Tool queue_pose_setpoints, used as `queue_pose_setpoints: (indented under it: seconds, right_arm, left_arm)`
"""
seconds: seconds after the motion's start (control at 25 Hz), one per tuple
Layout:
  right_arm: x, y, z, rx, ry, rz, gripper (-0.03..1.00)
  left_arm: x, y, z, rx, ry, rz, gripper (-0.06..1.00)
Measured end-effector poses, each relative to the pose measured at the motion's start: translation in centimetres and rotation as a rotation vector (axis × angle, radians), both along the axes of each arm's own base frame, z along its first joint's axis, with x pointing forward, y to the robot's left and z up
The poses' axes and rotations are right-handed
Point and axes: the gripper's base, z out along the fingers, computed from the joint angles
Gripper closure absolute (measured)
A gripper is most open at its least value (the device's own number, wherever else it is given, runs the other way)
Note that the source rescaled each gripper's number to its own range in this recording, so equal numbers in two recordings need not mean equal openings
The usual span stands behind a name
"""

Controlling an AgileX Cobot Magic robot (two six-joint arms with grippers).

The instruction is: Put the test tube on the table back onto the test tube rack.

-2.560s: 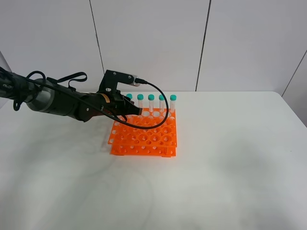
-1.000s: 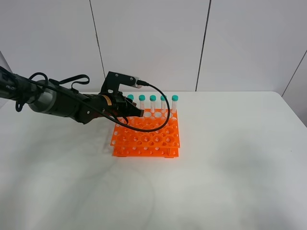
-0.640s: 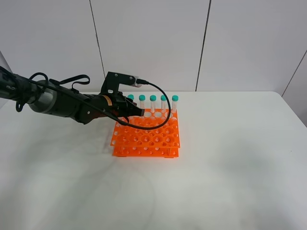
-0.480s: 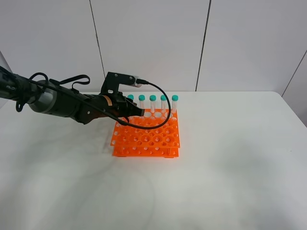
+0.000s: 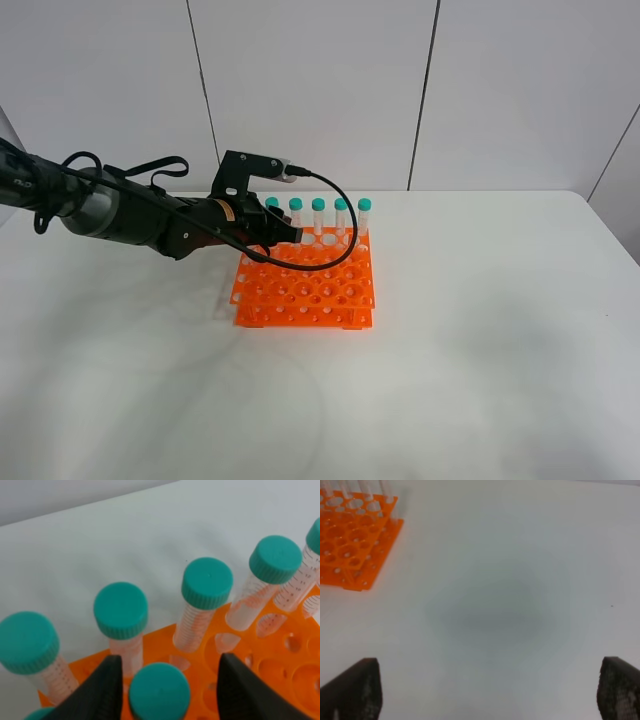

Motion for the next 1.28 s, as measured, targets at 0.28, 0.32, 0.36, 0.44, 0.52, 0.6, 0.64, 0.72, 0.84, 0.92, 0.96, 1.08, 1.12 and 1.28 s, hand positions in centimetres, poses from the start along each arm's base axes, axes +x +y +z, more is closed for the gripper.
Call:
queue_pose_setpoints:
  seconds: [0.28, 0.32, 0.36, 0.44, 0.52, 0.6, 0.64, 0.72, 0.84, 0.92, 0.96, 1.08, 1.12, 1.28]
  right_arm:
    - [0.0, 0.0, 0.0, 0.0, 0.0, 0.0, 0.06]
    - [0.0, 0.0, 0.0, 0.0, 0.0, 0.0, 0.06]
    - [0.0, 0.0, 0.0, 0.0, 0.0, 0.0, 0.06]
    - [0.0, 0.0, 0.0, 0.0, 0.0, 0.0, 0.06]
    - [0.0, 0.0, 0.0, 0.0, 0.0, 0.0, 0.06]
    - [0.0, 0.0, 0.0, 0.0, 0.0, 0.0, 0.06]
    - [0.0, 0.0, 0.0, 0.0, 0.0, 0.0, 0.06]
    - [0.0, 0.0, 0.0, 0.0, 0.0, 0.0, 0.06]
    - [0.0, 0.0, 0.0, 0.0, 0.0, 0.0, 0.06]
    - [0.0, 0.0, 0.0, 0.0, 0.0, 0.0, 0.06]
    - [0.0, 0.0, 0.0, 0.0, 0.0, 0.0, 0.06]
    - [0.0, 0.0, 0.0, 0.0, 0.0, 0.0, 0.06]
    - [0.0, 0.0, 0.0, 0.0, 0.0, 0.0, 0.06]
    - [0.0, 0.0, 0.0, 0.0, 0.0, 0.0, 0.06]
  left_arm:
    - [-0.2, 0.1, 1.7, -0.028, -0.014, 0.013, 0.62]
    - [-0.3, 0.1, 2.3, -0.032, -0.023, 0.014, 0.62]
    - [-0.3, 0.2, 2.6, -0.033, -0.024, 0.016, 0.62]
    - [-0.6, 0.2, 3.7, -0.03, -0.028, 0.013, 0.62]
    - [-1.0, 0.3, 4.9, -0.023, -0.038, 0.008, 0.62]
    - [-1.3, 0.5, 6.3, -0.024, -0.06, 0.004, 0.62]
    - [-1.5, 0.6, 7.1, -0.025, -0.072, 0.003, 0.62]
    - [-1.9, 0.8, 8.6, -0.031, -0.095, 0.004, 0.62]
    - [-2.5, 1.1, 10.3, -0.038, -0.119, 0.005, 0.62]
    - [-2.8, 1.4, 11.0, -0.036, -0.121, 0.012, 0.6]
    - [-2.8, 1.7, 11.2, -0.032, -0.116, 0.019, 0.55]
    - [-2.6, 2.9, 11.2, -0.004, -0.088, 0.049, 0.28]
    - [-2.5, 3.6, 11.0, 0.013, -0.068, 0.064, 0.17]
    - [-2.0, 6.2, 10.5, 0.051, -0.003, 0.138, -0.02]
